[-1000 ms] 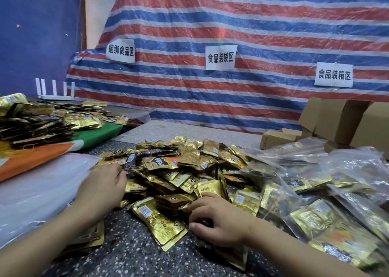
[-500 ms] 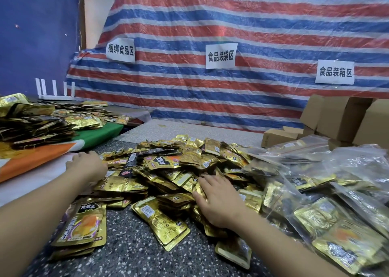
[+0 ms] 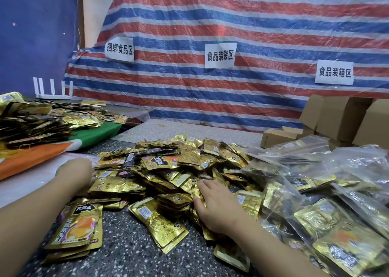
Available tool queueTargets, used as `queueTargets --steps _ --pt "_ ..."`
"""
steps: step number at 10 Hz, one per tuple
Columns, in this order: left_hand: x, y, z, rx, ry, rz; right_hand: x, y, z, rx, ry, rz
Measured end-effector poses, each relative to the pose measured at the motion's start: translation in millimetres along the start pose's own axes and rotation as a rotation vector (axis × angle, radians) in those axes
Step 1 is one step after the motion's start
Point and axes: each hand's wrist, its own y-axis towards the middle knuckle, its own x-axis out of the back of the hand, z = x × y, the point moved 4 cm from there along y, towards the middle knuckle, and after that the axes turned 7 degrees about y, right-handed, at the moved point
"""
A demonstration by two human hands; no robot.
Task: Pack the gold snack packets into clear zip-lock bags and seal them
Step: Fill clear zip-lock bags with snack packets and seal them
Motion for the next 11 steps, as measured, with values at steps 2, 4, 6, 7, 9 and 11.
queueTargets --steps 2,4,6,7,9,11 --pt "8 -7 -1 -0.023 -0.024 -0.049 -1 0 -1 -0.004 0.002 -0.005" --pt "28 -8 -22 -0.061 -0.104 -0.216 0 -1 0 -0.008 -0.006 0.001" --pt "60 -40 -95 -0.224 -0.287 -0.267 1 -2 1 -0.01 -0.007 0.004" --pt "77 -88 -151 -0.417 -0.484 -0.297 3 -2 1 -0.007 0.013 0.019" --pt "73 -184 -207 -0.7 -0.895 -0.241 8 -3 0 0.009 0.248 -0.034" --pt "53 -224 -212 -0.75 -1.104 -0.266 34 -10 -34 -0.341 1.022 -0.448"
